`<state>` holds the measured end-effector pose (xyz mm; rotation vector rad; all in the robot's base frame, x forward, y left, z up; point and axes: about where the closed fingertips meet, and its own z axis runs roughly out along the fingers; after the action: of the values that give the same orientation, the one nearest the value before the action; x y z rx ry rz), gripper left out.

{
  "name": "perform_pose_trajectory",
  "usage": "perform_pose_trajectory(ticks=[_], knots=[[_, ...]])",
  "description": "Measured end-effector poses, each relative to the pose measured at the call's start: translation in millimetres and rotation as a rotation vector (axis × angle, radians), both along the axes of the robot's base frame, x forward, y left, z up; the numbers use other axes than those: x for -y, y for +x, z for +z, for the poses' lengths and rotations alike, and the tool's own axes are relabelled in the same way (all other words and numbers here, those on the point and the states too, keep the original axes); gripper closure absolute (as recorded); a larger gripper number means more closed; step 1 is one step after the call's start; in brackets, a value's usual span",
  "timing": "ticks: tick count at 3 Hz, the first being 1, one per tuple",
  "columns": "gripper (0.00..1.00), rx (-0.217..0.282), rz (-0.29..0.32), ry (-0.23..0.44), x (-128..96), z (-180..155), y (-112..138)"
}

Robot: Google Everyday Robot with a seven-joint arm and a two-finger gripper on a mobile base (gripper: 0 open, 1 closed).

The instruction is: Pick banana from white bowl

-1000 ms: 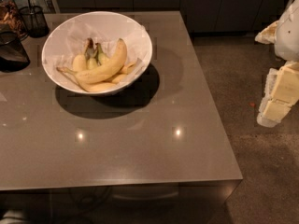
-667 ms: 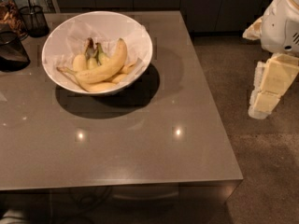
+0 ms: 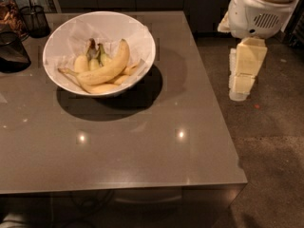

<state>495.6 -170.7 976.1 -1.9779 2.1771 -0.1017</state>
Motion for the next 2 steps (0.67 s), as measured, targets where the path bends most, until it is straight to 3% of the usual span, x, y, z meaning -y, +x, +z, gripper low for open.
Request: perform_pose_trajectory(ticks=[2], knots=[[0.0,0.065,0.022,0.025,-14.3,7.5,16.6]])
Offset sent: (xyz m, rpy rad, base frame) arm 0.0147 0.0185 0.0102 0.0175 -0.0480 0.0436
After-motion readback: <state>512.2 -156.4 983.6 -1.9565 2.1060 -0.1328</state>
